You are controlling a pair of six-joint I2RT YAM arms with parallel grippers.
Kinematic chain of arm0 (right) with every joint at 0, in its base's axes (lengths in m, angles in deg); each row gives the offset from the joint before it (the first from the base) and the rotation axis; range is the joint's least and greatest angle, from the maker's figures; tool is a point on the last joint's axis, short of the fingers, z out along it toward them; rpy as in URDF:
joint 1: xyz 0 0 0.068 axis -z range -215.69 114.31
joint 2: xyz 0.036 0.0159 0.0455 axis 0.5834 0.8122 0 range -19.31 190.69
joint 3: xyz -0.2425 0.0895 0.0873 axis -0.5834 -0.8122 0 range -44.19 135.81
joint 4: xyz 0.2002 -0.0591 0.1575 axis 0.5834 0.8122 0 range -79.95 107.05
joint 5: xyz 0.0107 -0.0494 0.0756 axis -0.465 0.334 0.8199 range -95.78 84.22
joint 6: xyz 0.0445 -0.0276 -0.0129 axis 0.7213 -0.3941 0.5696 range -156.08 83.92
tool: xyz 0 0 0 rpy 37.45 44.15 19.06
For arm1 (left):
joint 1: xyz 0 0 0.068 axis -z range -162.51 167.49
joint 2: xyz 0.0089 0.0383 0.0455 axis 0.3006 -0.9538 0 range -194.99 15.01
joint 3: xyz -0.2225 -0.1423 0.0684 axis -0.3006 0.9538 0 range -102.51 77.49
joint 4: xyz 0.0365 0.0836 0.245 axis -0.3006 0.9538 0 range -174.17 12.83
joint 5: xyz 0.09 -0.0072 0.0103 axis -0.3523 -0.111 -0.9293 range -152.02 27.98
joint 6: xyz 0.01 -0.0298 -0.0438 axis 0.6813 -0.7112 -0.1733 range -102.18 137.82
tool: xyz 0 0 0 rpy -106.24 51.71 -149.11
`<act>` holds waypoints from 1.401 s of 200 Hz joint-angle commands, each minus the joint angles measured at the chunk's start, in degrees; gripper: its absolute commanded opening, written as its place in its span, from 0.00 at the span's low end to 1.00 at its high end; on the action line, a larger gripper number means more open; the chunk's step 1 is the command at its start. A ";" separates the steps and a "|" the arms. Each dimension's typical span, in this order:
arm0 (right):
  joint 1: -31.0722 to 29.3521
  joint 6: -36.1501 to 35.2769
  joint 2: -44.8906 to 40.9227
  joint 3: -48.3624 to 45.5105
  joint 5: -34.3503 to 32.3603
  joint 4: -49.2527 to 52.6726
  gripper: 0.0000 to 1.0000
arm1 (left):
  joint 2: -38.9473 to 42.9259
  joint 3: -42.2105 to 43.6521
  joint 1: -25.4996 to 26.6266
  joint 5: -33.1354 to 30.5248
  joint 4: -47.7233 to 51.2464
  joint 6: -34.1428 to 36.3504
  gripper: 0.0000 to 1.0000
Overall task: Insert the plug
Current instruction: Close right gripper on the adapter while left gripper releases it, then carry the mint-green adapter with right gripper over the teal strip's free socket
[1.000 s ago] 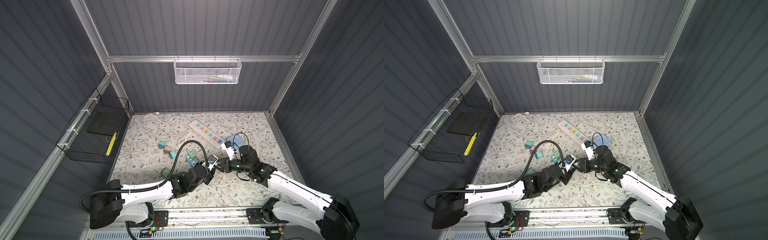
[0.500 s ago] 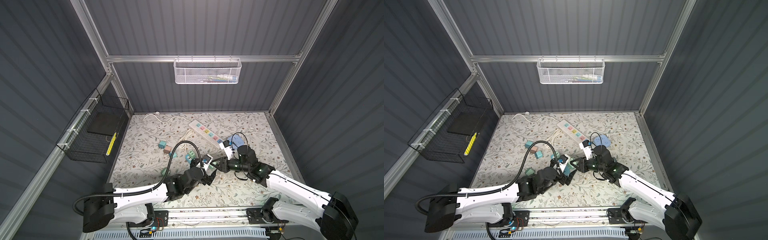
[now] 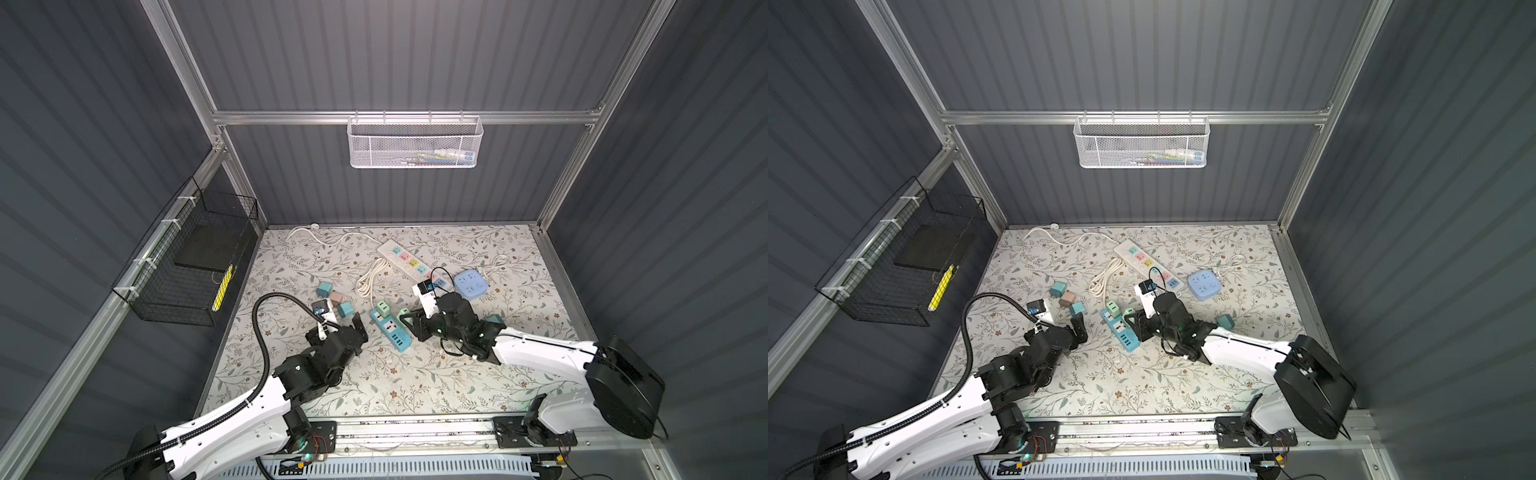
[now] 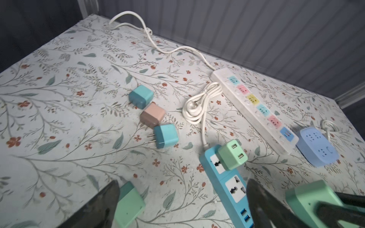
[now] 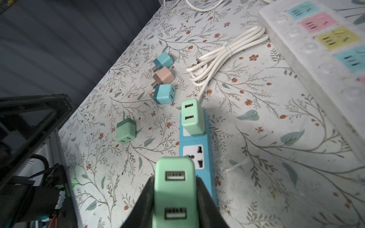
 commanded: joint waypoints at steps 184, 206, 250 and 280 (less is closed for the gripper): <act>-4.61 -8.00 17.18 4.24 -13.39 -7.26 0.25 | -4.83 -2.30 -1.61 5.18 0.62 2.76 1.00; -6.09 -8.90 17.92 3.66 -16.00 -6.76 0.26 | -5.04 -2.22 -1.89 5.03 0.45 3.08 1.00; -9.68 -10.71 22.14 5.30 -21.20 -4.70 0.25 | -5.88 -2.68 -2.75 4.65 -1.56 6.40 1.00; -11.09 -11.49 24.33 6.41 -23.60 -2.80 0.25 | -7.06 -3.95 -3.32 5.26 -2.22 8.97 1.00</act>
